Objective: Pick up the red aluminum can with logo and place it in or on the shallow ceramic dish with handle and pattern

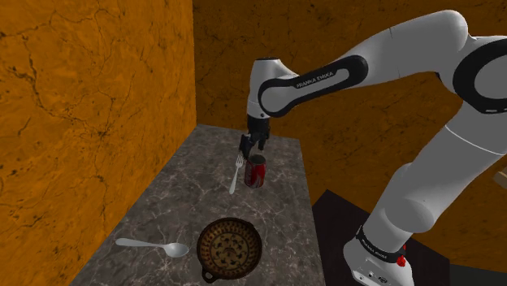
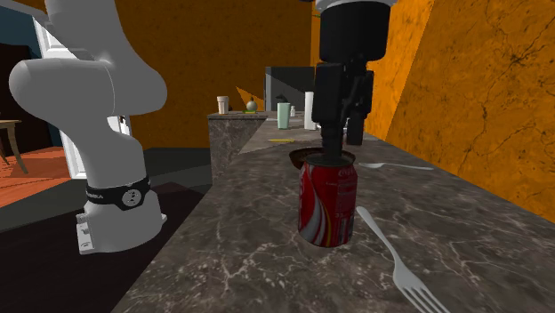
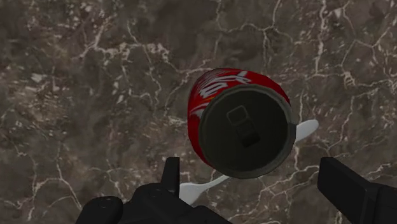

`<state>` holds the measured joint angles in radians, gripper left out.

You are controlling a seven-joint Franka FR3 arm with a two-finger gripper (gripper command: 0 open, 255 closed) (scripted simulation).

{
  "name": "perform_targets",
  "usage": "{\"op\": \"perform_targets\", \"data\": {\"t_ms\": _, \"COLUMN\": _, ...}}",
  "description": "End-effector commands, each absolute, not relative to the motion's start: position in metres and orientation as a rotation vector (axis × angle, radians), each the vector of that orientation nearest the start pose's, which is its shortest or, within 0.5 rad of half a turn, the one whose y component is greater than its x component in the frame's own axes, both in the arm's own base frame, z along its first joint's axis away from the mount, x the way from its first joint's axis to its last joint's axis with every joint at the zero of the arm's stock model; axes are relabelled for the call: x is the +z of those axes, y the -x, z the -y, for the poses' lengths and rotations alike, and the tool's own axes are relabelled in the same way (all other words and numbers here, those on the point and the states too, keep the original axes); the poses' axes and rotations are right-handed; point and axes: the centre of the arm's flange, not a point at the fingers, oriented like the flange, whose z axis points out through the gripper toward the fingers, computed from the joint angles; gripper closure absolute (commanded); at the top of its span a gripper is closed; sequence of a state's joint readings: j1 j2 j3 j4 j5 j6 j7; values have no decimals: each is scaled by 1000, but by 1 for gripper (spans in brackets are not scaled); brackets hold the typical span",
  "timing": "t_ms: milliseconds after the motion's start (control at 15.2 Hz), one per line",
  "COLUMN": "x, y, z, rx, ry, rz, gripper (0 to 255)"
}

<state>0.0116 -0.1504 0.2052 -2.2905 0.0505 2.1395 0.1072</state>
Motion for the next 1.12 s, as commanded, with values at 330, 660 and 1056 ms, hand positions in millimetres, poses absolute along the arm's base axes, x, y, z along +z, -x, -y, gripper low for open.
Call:
{"op": "perform_targets", "data": {"t_ms": 330, "x": 376, "y": -479, "z": -110, "rx": 5, "ry": 3128, "rz": 125, "gripper": 0}}
{"op": "perform_targets", "data": {"t_ms": 660, "x": 376, "y": -479, "z": -110, "rx": 5, "ry": 3128, "rz": 125, "gripper": 0}}
{"op": "perform_targets", "data": {"t_ms": 1056, "x": 376, "y": -479, "z": -110, "rx": 5, "ry": 3128, "rz": 125, "gripper": 255}}
